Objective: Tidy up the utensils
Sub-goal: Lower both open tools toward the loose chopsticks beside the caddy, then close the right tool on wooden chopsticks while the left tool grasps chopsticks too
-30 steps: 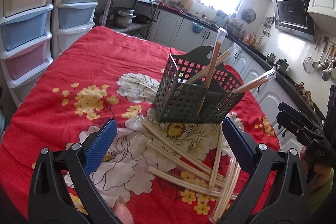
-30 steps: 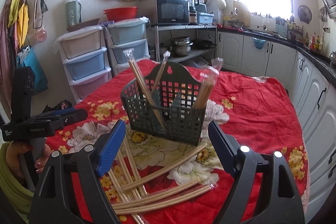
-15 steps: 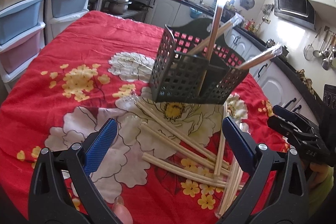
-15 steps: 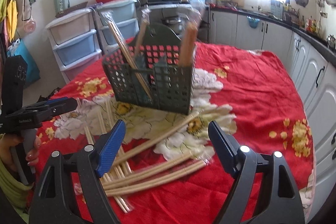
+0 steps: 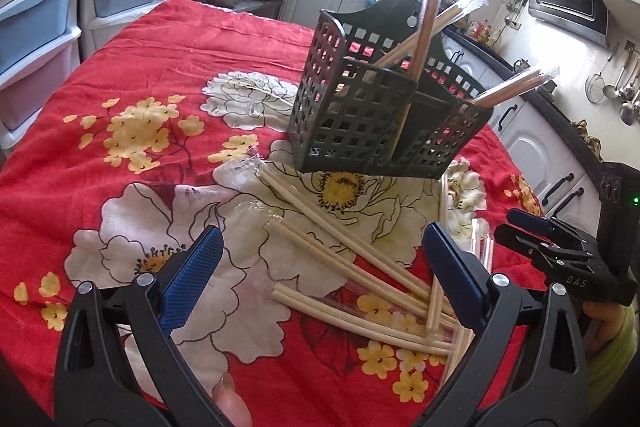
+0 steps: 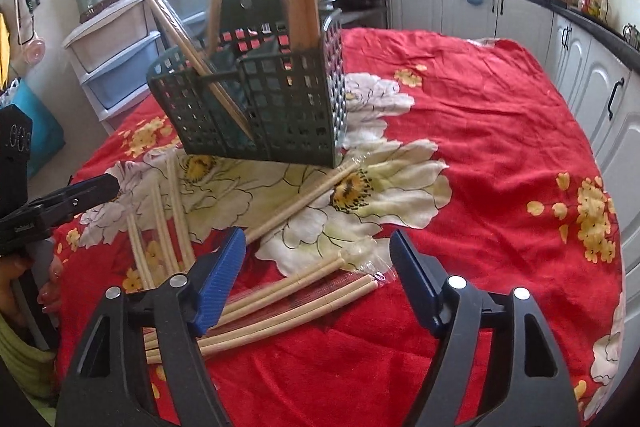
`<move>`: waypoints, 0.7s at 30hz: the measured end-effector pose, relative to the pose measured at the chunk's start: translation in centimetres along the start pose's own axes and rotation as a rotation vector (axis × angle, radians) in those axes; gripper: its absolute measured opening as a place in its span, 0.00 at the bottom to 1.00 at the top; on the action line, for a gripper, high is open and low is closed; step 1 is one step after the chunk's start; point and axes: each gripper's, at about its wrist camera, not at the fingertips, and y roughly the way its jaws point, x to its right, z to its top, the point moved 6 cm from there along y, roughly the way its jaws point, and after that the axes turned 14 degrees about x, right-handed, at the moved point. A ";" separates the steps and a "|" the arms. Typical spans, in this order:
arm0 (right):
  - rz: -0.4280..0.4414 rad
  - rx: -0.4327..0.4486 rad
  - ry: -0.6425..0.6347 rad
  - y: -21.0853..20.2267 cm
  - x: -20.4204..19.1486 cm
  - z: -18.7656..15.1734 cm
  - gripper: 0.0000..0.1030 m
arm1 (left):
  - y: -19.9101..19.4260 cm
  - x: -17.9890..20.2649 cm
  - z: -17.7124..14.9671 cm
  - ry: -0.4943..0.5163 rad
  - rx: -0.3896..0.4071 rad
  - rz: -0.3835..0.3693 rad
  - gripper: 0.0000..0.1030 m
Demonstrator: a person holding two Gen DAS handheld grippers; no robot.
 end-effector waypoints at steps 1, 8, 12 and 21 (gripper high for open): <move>0.004 -0.008 0.011 0.2 0.3 -0.1 0.66 | 0.1 -0.1 0.0 -0.004 0.000 0.000 0.89; -0.008 -0.038 0.094 0.5 1.9 -1.1 0.64 | 1.2 -1.5 0.0 -0.042 -0.018 0.019 0.89; -0.005 -0.059 0.142 0.9 2.7 -1.8 0.58 | 2.0 -2.2 -0.3 -0.073 -0.037 0.018 0.81; 0.013 -0.087 0.215 1.6 4.0 -3.2 0.15 | 3.3 -3.5 -1.0 -0.182 -0.072 -0.018 0.69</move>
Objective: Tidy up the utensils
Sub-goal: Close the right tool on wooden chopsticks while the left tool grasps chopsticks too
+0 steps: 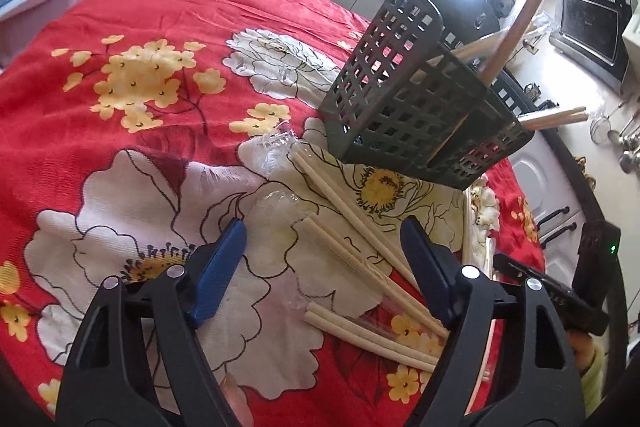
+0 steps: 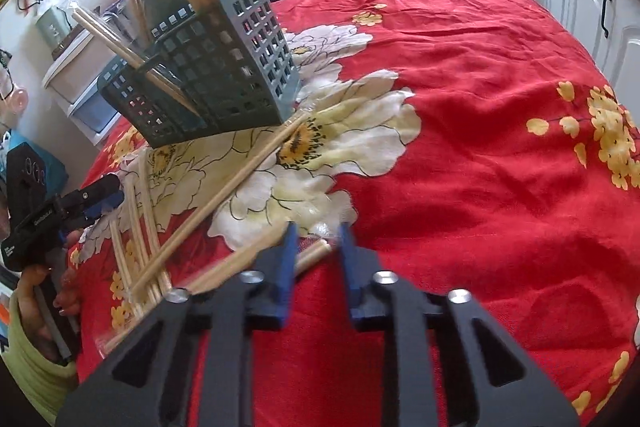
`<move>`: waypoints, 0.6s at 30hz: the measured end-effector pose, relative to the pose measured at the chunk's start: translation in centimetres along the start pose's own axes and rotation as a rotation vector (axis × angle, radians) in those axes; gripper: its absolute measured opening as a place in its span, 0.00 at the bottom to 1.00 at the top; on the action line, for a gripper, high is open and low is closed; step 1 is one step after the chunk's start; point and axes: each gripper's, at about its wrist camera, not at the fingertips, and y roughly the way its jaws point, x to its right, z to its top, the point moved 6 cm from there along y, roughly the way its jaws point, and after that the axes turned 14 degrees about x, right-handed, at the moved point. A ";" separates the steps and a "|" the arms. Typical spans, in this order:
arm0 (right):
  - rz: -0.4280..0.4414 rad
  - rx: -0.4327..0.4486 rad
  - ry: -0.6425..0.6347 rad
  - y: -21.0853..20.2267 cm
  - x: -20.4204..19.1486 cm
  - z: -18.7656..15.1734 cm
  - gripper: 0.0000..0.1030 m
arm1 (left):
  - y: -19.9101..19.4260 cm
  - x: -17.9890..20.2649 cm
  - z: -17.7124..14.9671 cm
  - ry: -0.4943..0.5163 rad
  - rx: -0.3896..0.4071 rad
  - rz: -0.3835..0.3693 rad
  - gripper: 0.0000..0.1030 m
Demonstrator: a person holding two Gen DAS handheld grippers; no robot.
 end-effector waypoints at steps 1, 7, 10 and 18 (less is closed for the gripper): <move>0.004 0.002 0.004 0.0 0.1 -0.1 0.13 | 0.1 0.0 0.0 -0.002 -0.001 -0.002 0.68; -0.005 0.020 0.006 -0.3 0.4 0.0 0.06 | 0.7 0.0 0.0 -0.024 -0.018 -0.013 0.45; -0.011 0.031 0.000 -0.7 0.4 0.2 0.04 | 1.1 -0.2 0.1 -0.049 -0.026 -0.016 0.35; 0.014 0.071 -0.021 -2.5 -0.6 0.8 0.03 | 1.3 -1.6 0.2 -0.124 -0.032 -0.028 0.14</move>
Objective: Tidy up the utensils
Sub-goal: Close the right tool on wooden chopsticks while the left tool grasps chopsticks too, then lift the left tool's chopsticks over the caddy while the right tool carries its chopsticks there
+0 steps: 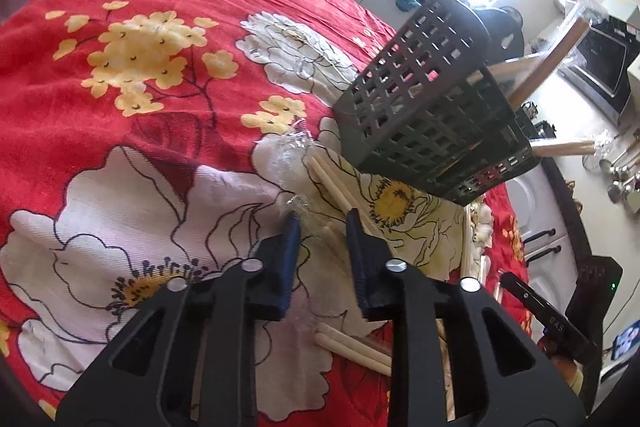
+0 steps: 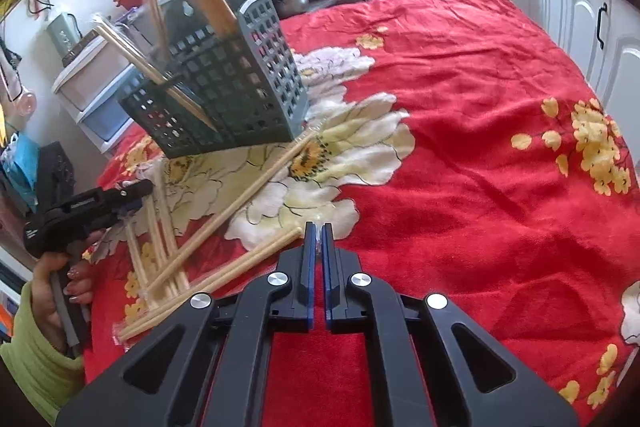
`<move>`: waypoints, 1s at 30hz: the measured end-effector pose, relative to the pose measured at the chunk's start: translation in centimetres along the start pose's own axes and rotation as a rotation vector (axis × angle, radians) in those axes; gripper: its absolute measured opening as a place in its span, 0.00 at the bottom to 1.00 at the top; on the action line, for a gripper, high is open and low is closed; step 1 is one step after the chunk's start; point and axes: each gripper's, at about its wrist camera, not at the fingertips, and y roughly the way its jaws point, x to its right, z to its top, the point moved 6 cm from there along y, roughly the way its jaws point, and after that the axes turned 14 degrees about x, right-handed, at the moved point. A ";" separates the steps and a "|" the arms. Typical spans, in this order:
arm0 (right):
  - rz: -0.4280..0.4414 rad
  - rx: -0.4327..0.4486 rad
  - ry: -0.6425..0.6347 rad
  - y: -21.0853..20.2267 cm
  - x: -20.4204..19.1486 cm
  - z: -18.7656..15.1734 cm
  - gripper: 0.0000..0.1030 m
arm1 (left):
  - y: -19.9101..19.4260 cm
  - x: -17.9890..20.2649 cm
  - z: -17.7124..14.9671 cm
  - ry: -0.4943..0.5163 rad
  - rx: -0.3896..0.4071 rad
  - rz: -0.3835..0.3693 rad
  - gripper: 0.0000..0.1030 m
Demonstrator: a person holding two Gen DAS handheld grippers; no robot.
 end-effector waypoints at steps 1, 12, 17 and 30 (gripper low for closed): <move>0.005 0.011 -0.004 -0.4 -0.2 0.2 0.03 | 0.0 -0.1 0.0 -0.012 0.000 -0.004 0.13; 0.038 0.105 -0.057 -3.1 -2.4 2.5 0.02 | -2.9 0.8 1.6 -0.026 0.093 -0.057 0.04; 0.065 0.153 -0.094 -4.3 -4.3 4.0 0.02 | -5.0 1.6 3.1 0.004 0.166 -0.053 0.04; 0.134 0.236 -0.189 -6.2 -9.0 7.0 0.02 | -10.6 5.4 6.0 0.105 0.313 -0.107 0.03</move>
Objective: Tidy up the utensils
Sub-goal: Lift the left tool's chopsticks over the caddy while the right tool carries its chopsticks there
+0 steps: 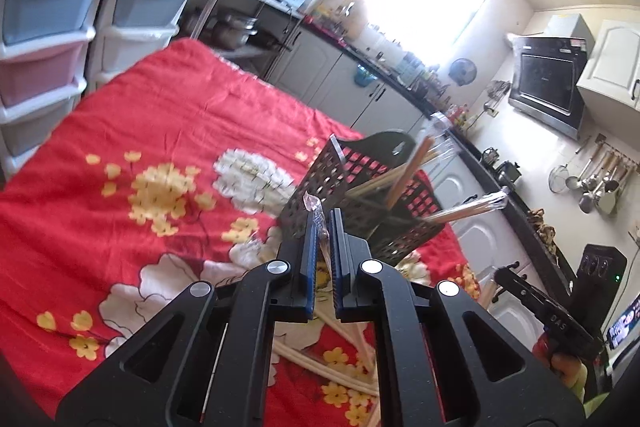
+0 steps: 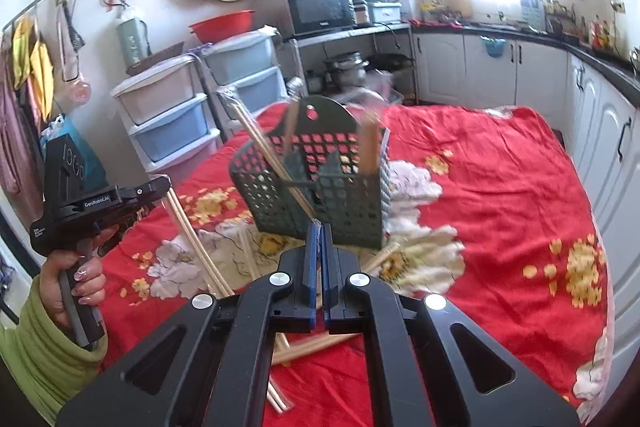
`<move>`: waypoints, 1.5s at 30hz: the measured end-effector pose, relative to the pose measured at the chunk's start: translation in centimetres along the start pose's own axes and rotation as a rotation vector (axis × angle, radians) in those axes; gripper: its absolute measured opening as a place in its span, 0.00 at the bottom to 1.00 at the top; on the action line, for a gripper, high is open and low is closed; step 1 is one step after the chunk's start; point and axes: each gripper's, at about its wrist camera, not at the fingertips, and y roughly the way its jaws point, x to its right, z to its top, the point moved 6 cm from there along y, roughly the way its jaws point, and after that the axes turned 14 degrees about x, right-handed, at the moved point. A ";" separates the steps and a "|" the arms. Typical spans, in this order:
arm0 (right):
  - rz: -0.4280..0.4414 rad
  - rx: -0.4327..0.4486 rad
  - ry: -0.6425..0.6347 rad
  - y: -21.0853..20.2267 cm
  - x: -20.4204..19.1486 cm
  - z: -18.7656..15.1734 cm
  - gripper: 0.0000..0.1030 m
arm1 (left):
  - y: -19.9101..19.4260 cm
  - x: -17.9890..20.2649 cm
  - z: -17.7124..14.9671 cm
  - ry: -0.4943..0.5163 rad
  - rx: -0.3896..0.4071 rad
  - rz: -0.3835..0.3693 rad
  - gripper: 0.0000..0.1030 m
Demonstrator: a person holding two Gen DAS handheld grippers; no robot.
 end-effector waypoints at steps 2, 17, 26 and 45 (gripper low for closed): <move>0.015 0.010 -0.015 0.1 -0.7 0.5 0.02 | -0.3 0.5 0.5 0.008 0.013 -0.008 0.03; 0.111 0.064 -0.092 0.5 -5.2 3.2 0.02 | -1.8 3.8 2.8 0.050 0.077 -0.069 0.03; 0.142 0.114 -0.119 -0.2 -6.9 5.1 0.02 | -2.2 5.7 4.2 0.072 0.105 -0.110 0.03; 0.150 0.271 -0.157 -2.3 -7.7 11.0 0.01 | -2.4 10.9 8.0 0.136 0.188 -0.207 0.03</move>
